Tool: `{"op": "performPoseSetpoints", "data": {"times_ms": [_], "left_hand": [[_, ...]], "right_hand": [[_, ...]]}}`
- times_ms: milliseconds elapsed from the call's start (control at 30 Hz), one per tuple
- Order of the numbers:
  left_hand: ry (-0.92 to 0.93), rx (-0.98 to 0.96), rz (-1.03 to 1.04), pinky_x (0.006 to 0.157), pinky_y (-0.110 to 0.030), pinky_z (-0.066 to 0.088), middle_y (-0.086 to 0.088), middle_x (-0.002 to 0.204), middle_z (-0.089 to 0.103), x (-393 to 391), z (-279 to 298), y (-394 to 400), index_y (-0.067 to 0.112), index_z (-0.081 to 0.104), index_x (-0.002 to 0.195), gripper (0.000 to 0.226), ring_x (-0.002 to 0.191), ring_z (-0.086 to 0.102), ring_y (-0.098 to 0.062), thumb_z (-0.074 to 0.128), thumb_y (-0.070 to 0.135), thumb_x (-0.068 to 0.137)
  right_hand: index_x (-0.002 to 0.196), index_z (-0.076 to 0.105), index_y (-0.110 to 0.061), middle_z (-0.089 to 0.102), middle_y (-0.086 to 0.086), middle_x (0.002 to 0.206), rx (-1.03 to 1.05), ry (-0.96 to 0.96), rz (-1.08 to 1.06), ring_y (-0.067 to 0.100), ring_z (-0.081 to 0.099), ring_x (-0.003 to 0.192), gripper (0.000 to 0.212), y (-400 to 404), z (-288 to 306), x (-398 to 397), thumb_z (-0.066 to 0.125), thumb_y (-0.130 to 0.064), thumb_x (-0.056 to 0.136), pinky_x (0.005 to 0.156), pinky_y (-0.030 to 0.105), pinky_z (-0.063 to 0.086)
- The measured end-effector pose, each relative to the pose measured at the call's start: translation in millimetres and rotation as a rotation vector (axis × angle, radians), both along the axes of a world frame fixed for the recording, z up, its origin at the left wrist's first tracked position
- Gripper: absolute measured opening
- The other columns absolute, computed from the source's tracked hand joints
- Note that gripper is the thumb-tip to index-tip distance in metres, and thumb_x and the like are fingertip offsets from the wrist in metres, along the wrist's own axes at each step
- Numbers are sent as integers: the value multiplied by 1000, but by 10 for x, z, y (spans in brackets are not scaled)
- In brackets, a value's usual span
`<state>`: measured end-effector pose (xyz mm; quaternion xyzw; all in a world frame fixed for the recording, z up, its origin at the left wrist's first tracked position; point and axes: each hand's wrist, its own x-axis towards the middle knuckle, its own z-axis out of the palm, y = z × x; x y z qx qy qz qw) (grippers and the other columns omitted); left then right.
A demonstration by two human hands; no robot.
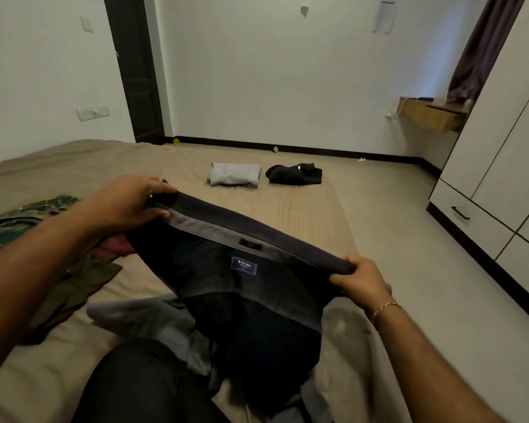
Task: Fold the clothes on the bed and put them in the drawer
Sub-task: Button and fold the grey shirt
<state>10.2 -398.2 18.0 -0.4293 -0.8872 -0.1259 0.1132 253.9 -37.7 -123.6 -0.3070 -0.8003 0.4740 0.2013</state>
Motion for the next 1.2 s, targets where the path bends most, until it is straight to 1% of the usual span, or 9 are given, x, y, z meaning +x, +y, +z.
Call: {"op": "performPoseSetpoints", "data": {"times_ms": [67, 167, 300, 500, 667, 867, 967, 1100, 1200], "left_hand": [[90, 5, 96, 86, -38, 46, -8, 108, 67, -112, -109, -54, 11, 68, 134, 46, 99, 61, -29, 77, 16, 90], [175, 45, 170, 82, -42, 50, -11, 103, 66, -218, -197, -113, 9, 73, 123, 32, 93, 62, -32, 74, 14, 91], [225, 195, 241, 77, -43, 51, -11, 97, 68, -300, -76, -186, 12, 78, 107, 18, 87, 62, -32, 76, 14, 90], [305, 298, 209, 76, -45, 52, -10, 98, 65, -264, 447, -197, 15, 79, 106, 17, 89, 62, -35, 77, 14, 90], [360, 548, 168, 87, -41, 47, -11, 109, 68, -163, 1501, -51, 11, 78, 107, 15, 95, 57, -25, 74, 16, 94], [129, 874, 157, 83, -41, 47, -12, 104, 72, 36, 2611, 139, 11, 76, 110, 17, 95, 63, -30, 71, 21, 97], [216, 923, 145, 85, -42, 48, -15, 104, 74, 244, 3067, 176, 11, 78, 104, 21, 99, 66, -37, 77, 28, 92], [396, 829, 107, 86, -42, 50, -14, 107, 75, 547, 3568, 230, 14, 75, 105, 24, 102, 68, -38, 76, 34, 92], [402, 911, -37, 85, -38, 50, -11, 99, 76, 740, 3840, 146, 15, 77, 101, 17, 94, 69, -32, 77, 29, 92]], "right_hand": [[111, 65, -16, 71, 15, 88, -526, 320, -28, 31, 70, 84, 30, -101, -108, -11, 72, 2, 88, 58, 35, 58], [134, 54, -28, 60, 13, 88, -703, 504, 182, 25, 62, 85, 49, -229, -90, -52, 59, 3, 97, 65, 36, 57], [122, 74, -13, 75, 11, 112, -482, 329, 337, 27, 68, 103, 46, -324, 295, -238, 46, 13, 96, 85, 37, 56], [96, 81, -20, 76, -10, 86, 200, 55, 202, 4, 70, 85, 13, -216, 1021, -517, 85, -19, 84, 76, 12, 53], [85, 81, -17, 73, 0, 81, 518, 324, -96, 15, 68, 81, 3, 140, 2441, -613, 82, -20, 85, 76, 26, 50], [65, 69, -16, 68, 0, 67, 504, 554, -206, 18, 64, 70, 27, 240, 4025, -200, 84, -32, 82, 68, 31, 51], [61, 68, -13, 67, 3, 63, 447, 703, -290, 21, 66, 67, 35, 316, 4534, 120, 89, -38, 74, 68, 35, 55], [86, 76, -13, 72, 3, 82, 351, 855, -271, 32, 73, 94, 8, 343, 5019, 396, 80, -19, 88, 88, 41, 61], [96, 72, -10, 73, 5, 87, 218, 1073, -116, 30, 73, 91, 5, 237, 5209, 680, 72, -15, 95, 76, 33, 61]]}}
